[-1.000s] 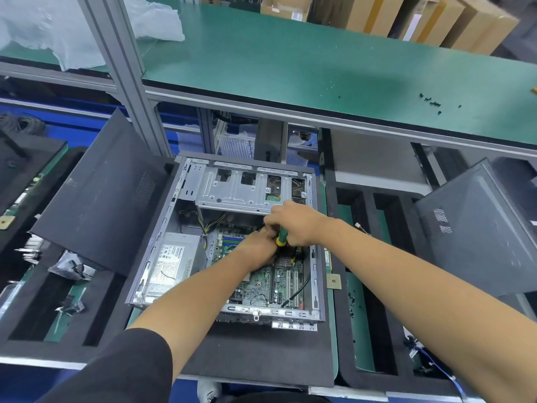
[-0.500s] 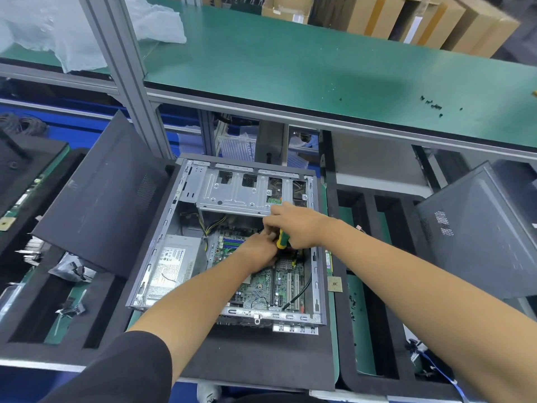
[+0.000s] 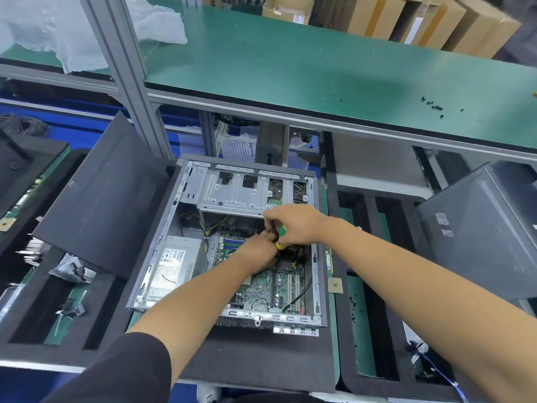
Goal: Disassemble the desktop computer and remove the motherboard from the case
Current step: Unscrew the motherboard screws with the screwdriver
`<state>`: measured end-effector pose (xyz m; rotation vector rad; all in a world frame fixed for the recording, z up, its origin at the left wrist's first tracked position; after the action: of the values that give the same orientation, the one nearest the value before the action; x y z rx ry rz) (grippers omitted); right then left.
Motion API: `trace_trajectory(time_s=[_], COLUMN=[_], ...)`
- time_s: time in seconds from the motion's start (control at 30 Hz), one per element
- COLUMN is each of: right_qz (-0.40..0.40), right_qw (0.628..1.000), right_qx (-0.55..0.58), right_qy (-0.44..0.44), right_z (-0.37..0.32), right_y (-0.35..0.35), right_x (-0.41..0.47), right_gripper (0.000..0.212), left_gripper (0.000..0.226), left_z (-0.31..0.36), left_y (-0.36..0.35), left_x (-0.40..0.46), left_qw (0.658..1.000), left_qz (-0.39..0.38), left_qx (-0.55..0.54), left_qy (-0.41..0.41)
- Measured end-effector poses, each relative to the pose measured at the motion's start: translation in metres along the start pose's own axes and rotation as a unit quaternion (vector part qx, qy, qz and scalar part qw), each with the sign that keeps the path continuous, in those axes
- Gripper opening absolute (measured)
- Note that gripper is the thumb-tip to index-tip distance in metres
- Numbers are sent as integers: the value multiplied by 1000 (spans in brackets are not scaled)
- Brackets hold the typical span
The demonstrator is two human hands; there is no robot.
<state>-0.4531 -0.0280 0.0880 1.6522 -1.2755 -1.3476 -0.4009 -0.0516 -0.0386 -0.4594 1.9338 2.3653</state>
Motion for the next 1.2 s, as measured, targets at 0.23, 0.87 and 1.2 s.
trace_trajectory(time_s=[0.23, 0.87, 1.2], right_qz=[-9, -14, 3], right_qw=[999, 996, 998], right_qx=[33, -82, -59], right_qy=[8, 21, 13], right_z=[7, 3, 5], right_y=[-16, -15, -13], right_x=[-1, -1, -1], right_gripper=[36, 24, 24], left_gripper=[31, 46, 45], left_z=[5, 4, 2], left_y=[5, 5, 1], left_x=[-3, 0, 3], left_qw=[1000, 1000, 1000], left_qz=[15, 10, -19], left_qx=[13, -7, 13], left_qy=[-18, 8, 4])
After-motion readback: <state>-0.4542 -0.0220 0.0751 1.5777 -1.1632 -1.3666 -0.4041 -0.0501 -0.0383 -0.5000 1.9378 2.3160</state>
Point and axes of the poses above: each hand's wrist, its own x-axis towards the middle knuckle, its own y-axis out of the back of the hand, z = x × y, the point moved 7 cm from there along x, towards the middle knuckle, and after that the axes turned 2 degrees about -x, right-handed, at the moved point
